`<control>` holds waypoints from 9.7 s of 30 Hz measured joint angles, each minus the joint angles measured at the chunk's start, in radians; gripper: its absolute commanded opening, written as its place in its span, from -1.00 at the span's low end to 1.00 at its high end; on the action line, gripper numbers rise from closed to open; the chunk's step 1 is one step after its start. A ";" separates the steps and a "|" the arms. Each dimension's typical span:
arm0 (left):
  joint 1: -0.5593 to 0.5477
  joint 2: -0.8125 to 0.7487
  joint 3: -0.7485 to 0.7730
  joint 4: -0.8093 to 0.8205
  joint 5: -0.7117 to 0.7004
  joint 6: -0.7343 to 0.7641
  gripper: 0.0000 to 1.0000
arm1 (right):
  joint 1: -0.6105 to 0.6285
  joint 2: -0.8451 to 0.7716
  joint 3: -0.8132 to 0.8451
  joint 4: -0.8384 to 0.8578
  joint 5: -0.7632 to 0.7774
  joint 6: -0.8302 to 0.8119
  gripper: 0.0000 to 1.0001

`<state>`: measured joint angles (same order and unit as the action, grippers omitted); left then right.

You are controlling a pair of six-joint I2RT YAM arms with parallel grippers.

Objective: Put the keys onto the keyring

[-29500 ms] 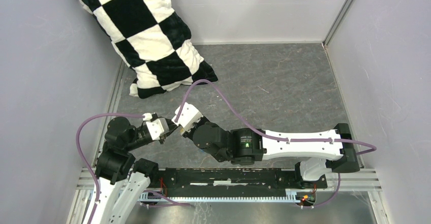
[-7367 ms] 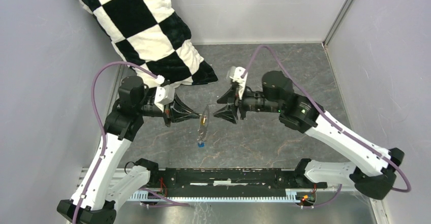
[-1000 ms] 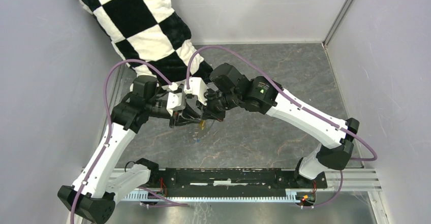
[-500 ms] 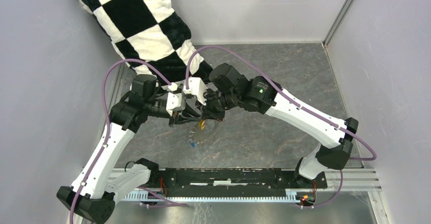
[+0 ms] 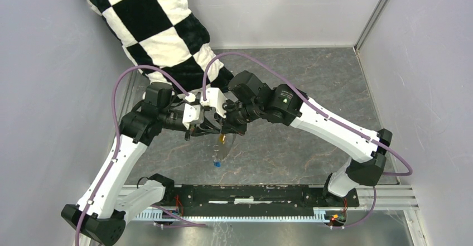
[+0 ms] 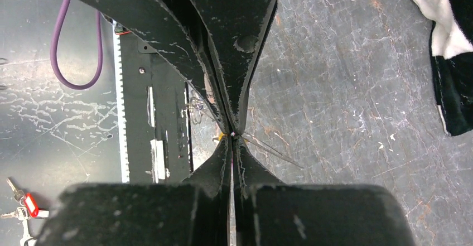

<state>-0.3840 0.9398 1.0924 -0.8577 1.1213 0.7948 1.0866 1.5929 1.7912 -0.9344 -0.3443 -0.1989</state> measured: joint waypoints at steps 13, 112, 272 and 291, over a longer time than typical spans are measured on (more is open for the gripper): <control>-0.011 -0.002 -0.001 0.060 0.006 -0.112 -0.96 | -0.062 -0.170 -0.250 0.225 0.003 0.098 0.01; -0.016 -0.164 -0.118 0.957 0.063 -0.938 -0.96 | -0.224 -0.408 -0.952 1.626 -0.364 1.037 -0.99; -0.018 -0.101 -0.063 0.904 0.050 -0.933 -0.96 | -0.231 -0.574 -0.933 1.461 -0.260 0.864 0.15; -0.018 -0.116 -0.090 0.958 0.001 -0.977 -0.95 | -0.231 -0.498 -0.951 1.576 -0.220 0.977 -0.15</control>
<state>-0.4015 0.8234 1.0019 0.0998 1.1221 -0.1822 0.8555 1.0950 0.8402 0.6418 -0.5640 0.7776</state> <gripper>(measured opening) 0.040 0.455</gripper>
